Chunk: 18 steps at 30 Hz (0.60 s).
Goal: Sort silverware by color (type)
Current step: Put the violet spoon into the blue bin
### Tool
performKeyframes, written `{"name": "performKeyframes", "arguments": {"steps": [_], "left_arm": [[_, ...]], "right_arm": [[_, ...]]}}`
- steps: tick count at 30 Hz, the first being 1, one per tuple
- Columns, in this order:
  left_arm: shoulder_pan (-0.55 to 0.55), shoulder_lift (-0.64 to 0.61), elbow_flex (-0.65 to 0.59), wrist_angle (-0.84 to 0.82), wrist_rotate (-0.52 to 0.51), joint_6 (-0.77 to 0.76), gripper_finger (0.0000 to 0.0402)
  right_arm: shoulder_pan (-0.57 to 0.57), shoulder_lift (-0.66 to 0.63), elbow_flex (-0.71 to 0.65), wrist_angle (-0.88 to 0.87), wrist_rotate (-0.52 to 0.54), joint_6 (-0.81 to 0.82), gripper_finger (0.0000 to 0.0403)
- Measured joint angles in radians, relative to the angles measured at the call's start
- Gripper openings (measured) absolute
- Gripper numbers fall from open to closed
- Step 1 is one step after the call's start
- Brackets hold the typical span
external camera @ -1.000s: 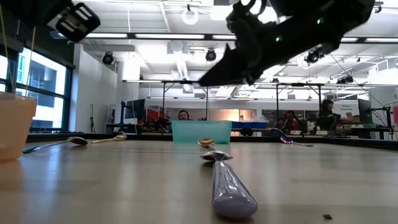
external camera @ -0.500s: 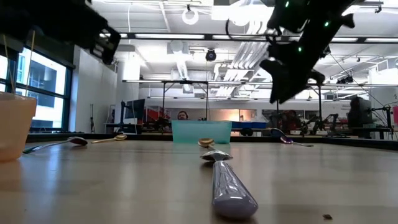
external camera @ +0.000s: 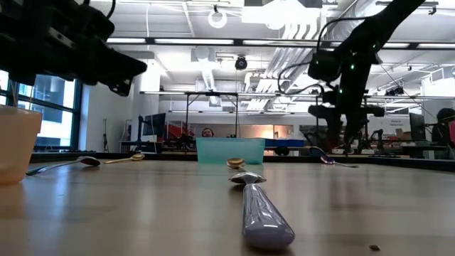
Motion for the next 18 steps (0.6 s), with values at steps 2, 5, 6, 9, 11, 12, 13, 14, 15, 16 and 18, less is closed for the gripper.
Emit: {"name": "performKeyframes", "arguments": {"steps": [2,5,6,9,11,12,13,14,15,16,18], "left_arm": [[0.030,0.000,0.000,-0.004,0.000,0.001,0.0000],[0.066,0.000,0.000,-0.006,0.000,0.002,0.0001],[0.076,0.000,0.000,-0.006,0.001,0.002,0.0000],[0.102,0.000,0.000,-0.007,0.004,0.002,0.0000],[0.116,0.000,0.000,-0.008,0.005,0.000,0.0001],[0.122,0.000,0.000,-0.009,0.005,0.000,0.0000],[0.127,0.000,0.000,-0.009,0.005,0.000,0.0000],[0.133,0.000,0.000,-0.009,0.005,0.002,0.0000],[0.140,0.000,0.000,-0.009,0.005,0.007,0.0000],[0.147,0.000,0.000,-0.009,0.005,0.008,0.0000],[0.162,0.000,0.000,-0.009,0.005,0.008,0.0000]], "right_arm": [[-0.033,0.033,0.000,0.019,-0.021,-0.027,0.0159],[-0.065,0.087,0.000,0.049,-0.043,-0.050,0.0154],[-0.070,0.104,0.000,0.056,-0.041,-0.050,0.0152],[-0.083,0.156,0.000,0.099,-0.042,-0.057,0.0145],[-0.088,0.184,0.000,0.115,-0.043,-0.060,0.0137],[-0.091,0.198,0.000,0.123,-0.043,-0.060,0.0133],[-0.094,0.212,0.000,0.127,-0.044,-0.060,0.0128],[-0.097,0.225,0.000,0.129,-0.043,-0.060,0.0122],[-0.100,0.236,0.000,0.133,-0.045,-0.059,0.0116],[-0.101,0.244,0.003,0.137,-0.045,-0.060,0.0110],[-0.100,0.261,0.005,0.139,-0.044,-0.067,0.0095]]}}
